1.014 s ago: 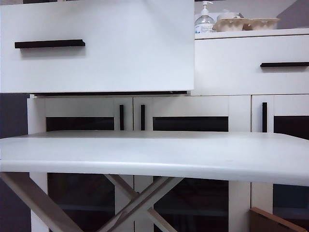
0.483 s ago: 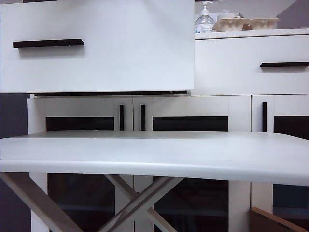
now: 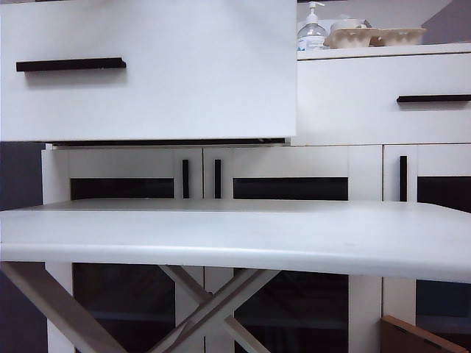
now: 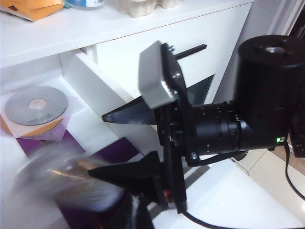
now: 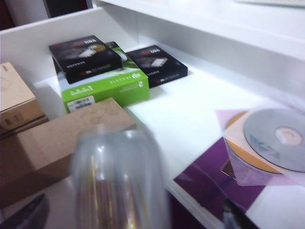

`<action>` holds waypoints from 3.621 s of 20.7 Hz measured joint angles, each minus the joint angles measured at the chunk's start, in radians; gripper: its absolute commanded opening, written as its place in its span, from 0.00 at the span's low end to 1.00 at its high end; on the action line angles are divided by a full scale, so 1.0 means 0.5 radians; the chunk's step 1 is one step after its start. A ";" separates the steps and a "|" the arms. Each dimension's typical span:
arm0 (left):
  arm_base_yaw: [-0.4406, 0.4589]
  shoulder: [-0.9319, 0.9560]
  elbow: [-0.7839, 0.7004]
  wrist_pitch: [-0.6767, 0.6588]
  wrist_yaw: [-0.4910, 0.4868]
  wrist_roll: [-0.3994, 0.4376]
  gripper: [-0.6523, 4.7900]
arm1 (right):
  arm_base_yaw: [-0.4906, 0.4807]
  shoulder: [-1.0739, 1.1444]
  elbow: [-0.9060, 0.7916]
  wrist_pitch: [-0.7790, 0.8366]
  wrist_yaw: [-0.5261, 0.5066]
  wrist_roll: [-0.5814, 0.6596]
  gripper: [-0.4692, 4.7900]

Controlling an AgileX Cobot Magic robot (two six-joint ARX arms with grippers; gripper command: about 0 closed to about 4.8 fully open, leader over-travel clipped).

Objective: Pick up a can of beer from the white table, open the left drawer, place the beer inside the drawer, and finally close the drawer.

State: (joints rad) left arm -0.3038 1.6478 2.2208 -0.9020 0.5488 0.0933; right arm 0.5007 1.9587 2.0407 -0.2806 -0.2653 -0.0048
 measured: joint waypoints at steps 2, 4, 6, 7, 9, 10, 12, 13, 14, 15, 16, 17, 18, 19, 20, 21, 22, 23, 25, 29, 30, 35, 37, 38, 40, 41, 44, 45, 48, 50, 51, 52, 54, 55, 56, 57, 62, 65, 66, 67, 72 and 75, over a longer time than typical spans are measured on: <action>0.000 0.000 0.000 0.000 0.000 0.000 0.11 | -0.001 -0.015 0.000 -0.002 0.007 0.000 0.98; 0.000 0.001 0.000 0.000 0.000 0.000 0.11 | -0.001 -0.064 0.016 -0.011 0.024 -0.001 0.25; 0.000 0.001 0.000 -0.004 -0.002 0.000 0.11 | -0.001 -0.155 0.034 -0.026 0.039 -0.003 0.09; 0.000 0.001 0.000 -0.017 -0.018 0.000 0.11 | -0.001 -0.211 0.034 -0.054 0.054 -0.006 0.09; 0.000 0.000 0.000 -0.101 -0.103 0.001 0.11 | -0.001 -0.357 0.034 -0.127 0.061 -0.014 0.09; 0.000 -0.002 0.000 -0.149 -0.119 0.002 0.11 | -0.001 -0.450 0.034 -0.213 0.060 -0.022 0.09; 0.001 -0.010 0.000 -0.272 -0.126 0.047 0.11 | -0.001 -0.636 0.034 -0.422 0.052 -0.054 0.09; 0.001 -0.012 0.000 -0.352 -0.127 0.086 0.11 | -0.002 -0.735 0.040 -0.484 0.068 -0.090 0.09; 0.000 -0.011 -0.001 -0.426 -0.126 0.099 0.11 | -0.002 -0.838 0.048 -0.585 0.137 -0.141 0.09; 0.000 -0.013 -0.010 -0.462 -0.124 0.105 0.11 | -0.002 -0.908 0.048 -0.694 0.225 -0.156 0.09; 0.000 -0.015 -0.018 -0.487 -0.121 0.105 0.11 | -0.004 -0.962 0.047 -0.822 0.292 -0.165 0.09; 0.001 -0.015 -0.021 -0.491 -0.120 0.105 0.11 | -0.005 -0.993 0.047 -0.919 0.327 -0.166 0.09; 0.001 -0.015 -0.024 -0.493 -0.120 0.105 0.11 | -0.006 -1.021 0.047 -1.047 0.350 -0.168 0.09; 0.000 -0.015 -0.028 -0.491 -0.115 0.105 0.11 | -0.005 -1.041 0.045 -1.167 0.353 -0.184 0.09; 0.000 -0.024 -0.050 -0.488 -0.090 0.105 0.11 | -0.005 -1.056 0.043 -1.264 0.354 -0.193 0.09; 0.001 -0.032 -0.095 -0.487 -0.040 0.104 0.11 | -0.005 -1.070 0.042 -1.354 0.352 -0.198 0.09; 0.000 -0.052 -0.182 -0.479 0.005 0.104 0.11 | -0.005 -1.086 0.042 -1.434 0.351 -0.200 0.09; 0.000 -0.082 -0.278 -0.457 0.011 0.104 0.11 | -0.005 -1.096 0.042 -1.456 0.350 -0.201 0.09; 0.000 -0.205 -0.497 -0.396 0.008 0.076 0.11 | -0.005 -1.111 0.042 -1.462 0.350 -0.202 0.09; 0.000 -0.609 -0.880 -0.111 -0.275 0.046 0.11 | -0.005 -1.123 0.042 -1.461 0.350 -0.202 0.09; 0.000 -0.678 -0.971 -0.026 -0.313 0.044 0.11 | -0.005 -1.123 0.042 -1.461 0.350 -0.202 0.09; -0.003 -1.080 -1.856 0.828 -0.456 -0.218 0.11 | -0.005 -1.124 0.037 -1.456 0.316 -0.137 0.09; -0.003 -1.139 -2.107 1.048 -0.585 -0.258 0.11 | -0.005 -1.124 0.037 -1.456 0.313 -0.119 0.09; -0.003 -1.139 -2.164 1.100 -0.607 -0.264 0.11 | -0.005 -1.124 0.037 -1.456 0.313 -0.117 0.09; -0.005 -1.138 -2.275 1.194 -0.715 -0.269 0.11 | -0.005 -1.124 0.033 -1.457 0.294 -0.111 0.09; -0.008 -1.138 -2.303 1.243 -0.758 -0.269 0.11 | -0.005 -1.124 0.029 -1.456 0.272 -0.111 0.09; -0.006 -1.139 -2.409 1.469 -0.849 -0.271 0.11 | -0.004 -1.124 0.028 -1.456 0.224 -0.109 0.09; -0.008 -1.139 -2.457 1.545 -0.931 -0.270 0.11 | -0.004 -1.124 0.028 -1.456 0.223 -0.109 0.09; -0.007 -1.139 -2.564 1.718 -1.017 -0.269 0.11 | -0.005 -1.124 0.028 -1.456 0.222 -0.109 0.09; -0.008 -1.136 -2.630 1.882 -1.032 -0.269 0.11 | -0.004 -1.124 0.027 -1.456 0.222 -0.109 0.09; -0.008 -1.123 -2.636 1.939 -1.054 -0.268 0.11 | -0.004 -1.124 0.027 -1.456 0.221 -0.109 0.09; -0.008 -1.112 -2.636 1.981 -1.073 -0.265 0.11 | -0.004 -1.124 0.027 -1.456 0.222 -0.109 0.09; -0.011 -1.095 -2.638 2.014 -1.106 -0.263 0.11 | -0.005 -1.124 0.025 -1.456 0.207 -0.109 0.09; -0.011 -1.071 -2.639 2.055 -1.107 -0.263 0.11 | -0.004 -1.124 0.025 -1.456 0.175 -0.108 0.09; -0.011 -1.051 -2.639 2.085 -1.108 -0.263 0.11 | -0.004 -1.124 0.025 -1.455 0.170 -0.108 0.09; -0.010 -1.014 -2.639 2.145 -1.115 -0.263 0.11 | -0.003 -1.124 0.025 -1.455 0.169 -0.108 0.09; -0.008 -0.913 -2.639 2.220 -1.138 -0.263 0.11 | -0.003 -1.124 0.025 -1.456 0.169 -0.105 0.09; -0.008 -0.875 -2.640 2.290 -1.138 -0.263 0.11 | -0.003 -1.124 0.025 -1.456 0.113 -0.104 0.09; -0.008 -0.852 -2.643 2.342 -1.138 -0.263 0.11 | -0.003 -1.124 0.025 -1.456 0.101 -0.104 0.09; -0.008 -0.822 -2.643 2.412 -1.137 -0.263 0.11 | -0.003 -1.125 0.025 -1.456 0.095 -0.104 0.09; -0.007 -0.694 -2.641 2.693 -1.145 -0.263 0.11 | -0.003 -1.130 0.025 -1.467 0.090 -0.104 0.09; -0.008 -0.627 -2.641 2.758 -1.178 -0.263 0.11 | -0.003 -1.149 0.025 -1.475 0.089 -0.104 0.09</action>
State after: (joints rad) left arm -0.3077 1.3342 0.9005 0.4770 -0.0402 -0.0383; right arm 0.4992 1.3842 2.0533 -1.0180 -0.2207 -0.0566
